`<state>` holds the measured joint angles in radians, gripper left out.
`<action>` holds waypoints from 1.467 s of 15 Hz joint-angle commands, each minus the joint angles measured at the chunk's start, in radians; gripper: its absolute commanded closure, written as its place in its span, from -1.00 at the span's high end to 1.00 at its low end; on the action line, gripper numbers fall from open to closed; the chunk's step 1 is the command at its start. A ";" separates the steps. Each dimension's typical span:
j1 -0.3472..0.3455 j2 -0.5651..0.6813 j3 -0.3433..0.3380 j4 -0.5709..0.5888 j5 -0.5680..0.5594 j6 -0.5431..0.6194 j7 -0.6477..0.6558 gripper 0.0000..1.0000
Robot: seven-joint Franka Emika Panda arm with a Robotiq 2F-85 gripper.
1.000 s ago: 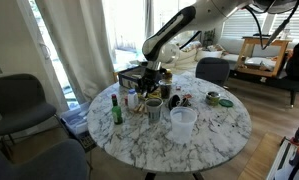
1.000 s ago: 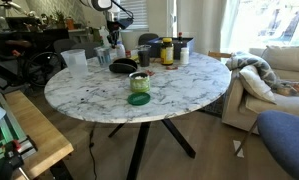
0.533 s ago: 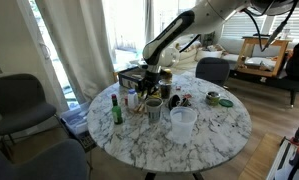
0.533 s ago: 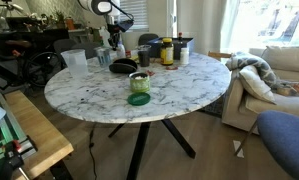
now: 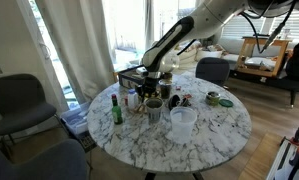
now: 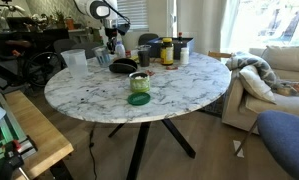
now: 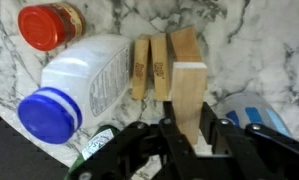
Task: Place the wooden block on the other block
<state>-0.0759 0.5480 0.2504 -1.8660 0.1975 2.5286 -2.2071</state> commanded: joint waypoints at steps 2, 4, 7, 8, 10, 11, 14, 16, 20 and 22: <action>0.012 0.009 -0.005 -0.018 -0.075 0.034 -0.064 -0.85; 0.010 0.019 -0.004 -0.015 -0.089 0.061 -0.078 -0.85; -0.003 0.038 0.012 -0.012 -0.080 0.131 -0.102 -0.85; -0.005 0.043 0.016 -0.011 -0.078 0.147 -0.105 -0.85; -0.008 0.052 0.024 -0.012 -0.079 0.168 -0.106 -0.85; -0.009 0.056 0.026 -0.012 -0.082 0.178 -0.107 -0.85; -0.013 0.065 0.037 -0.013 -0.083 0.199 -0.113 -0.85; -0.013 0.067 0.037 -0.012 -0.087 0.208 -0.109 -0.85; -0.009 0.061 0.026 -0.014 -0.099 0.199 -0.095 0.19; -0.022 0.054 0.041 -0.016 -0.084 0.190 -0.104 0.50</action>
<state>-0.0744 0.6076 0.2710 -1.8706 0.1233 2.7166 -2.3018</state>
